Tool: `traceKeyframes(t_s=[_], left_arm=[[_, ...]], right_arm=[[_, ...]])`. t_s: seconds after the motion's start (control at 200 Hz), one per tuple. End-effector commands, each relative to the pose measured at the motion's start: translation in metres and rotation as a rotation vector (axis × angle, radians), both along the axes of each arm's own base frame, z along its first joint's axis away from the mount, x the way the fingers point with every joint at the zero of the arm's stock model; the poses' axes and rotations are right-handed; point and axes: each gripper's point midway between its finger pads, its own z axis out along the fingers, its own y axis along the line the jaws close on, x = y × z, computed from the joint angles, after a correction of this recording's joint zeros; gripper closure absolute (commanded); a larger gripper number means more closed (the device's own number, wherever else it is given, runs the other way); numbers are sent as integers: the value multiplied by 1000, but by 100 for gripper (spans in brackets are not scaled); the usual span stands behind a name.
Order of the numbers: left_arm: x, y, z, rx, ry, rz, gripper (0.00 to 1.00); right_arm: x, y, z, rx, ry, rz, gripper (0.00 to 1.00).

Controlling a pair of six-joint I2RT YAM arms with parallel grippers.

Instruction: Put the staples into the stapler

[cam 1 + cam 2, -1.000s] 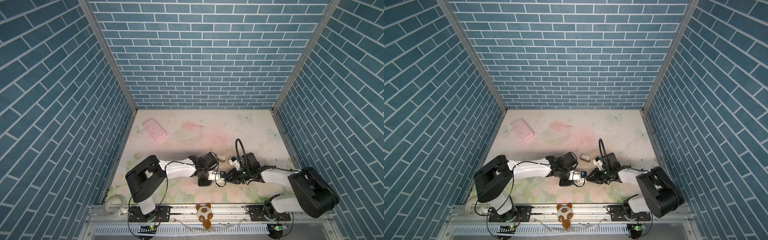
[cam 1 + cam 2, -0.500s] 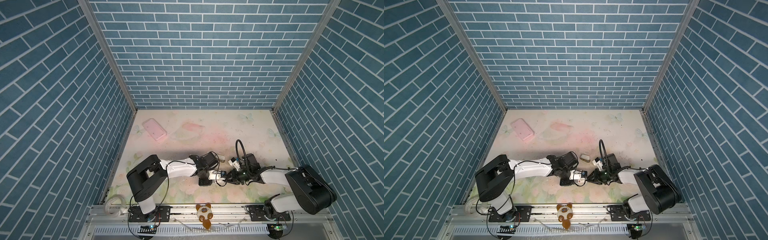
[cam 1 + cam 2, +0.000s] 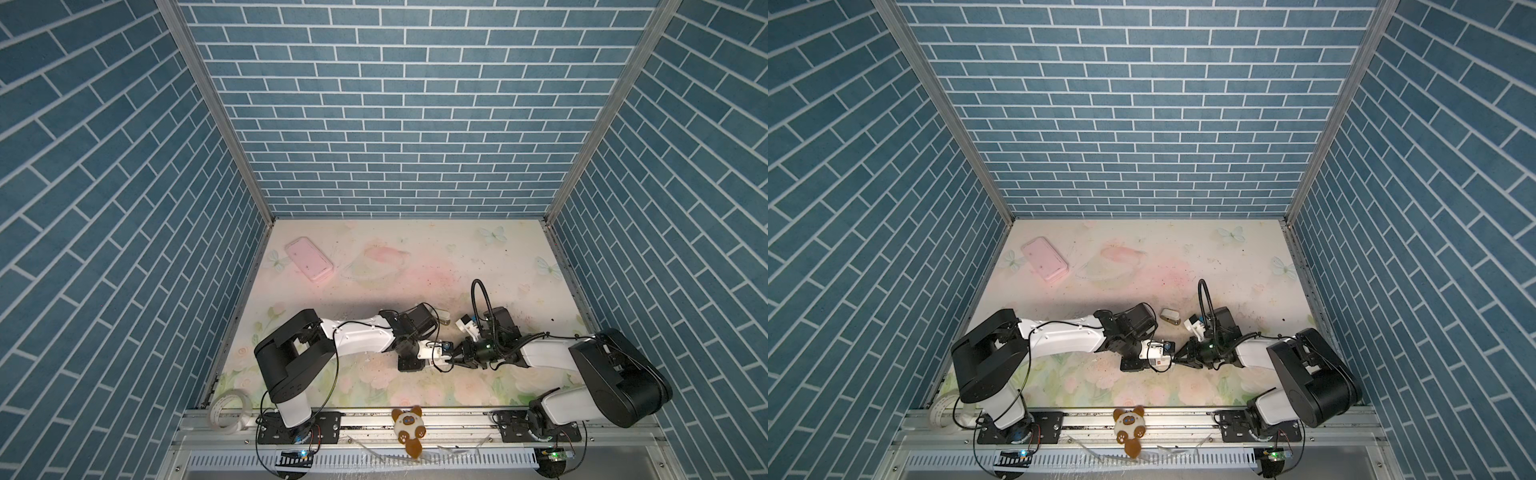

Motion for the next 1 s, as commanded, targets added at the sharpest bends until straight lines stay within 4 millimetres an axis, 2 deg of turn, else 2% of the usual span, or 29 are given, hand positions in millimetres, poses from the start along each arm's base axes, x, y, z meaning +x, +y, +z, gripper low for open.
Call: traceKeyframes(t_s=[0.0, 0.195, 0.425, 0.71, 0.92, 0.995], left_arm=[[-1, 7, -7, 38, 20, 7, 71], [-4, 12, -9, 53, 28, -8, 71], [-2, 9, -5, 50, 24, -10, 71], [-2, 8, -6, 52, 28, -12, 71], [-2, 9, -7, 56, 28, -13, 71], [-2, 7, -7, 53, 29, -13, 71]], right_arm=[[-3, -3, -3, -13, 20, -14, 92], [-4, -8, -1, -35, 7, -29, 96], [-6, -15, -2, -68, -4, -50, 97], [-1, -37, -8, -152, -19, -131, 98], [3, -55, 3, -201, -65, -203, 96], [2, -61, 6, -221, -83, -214, 92]])
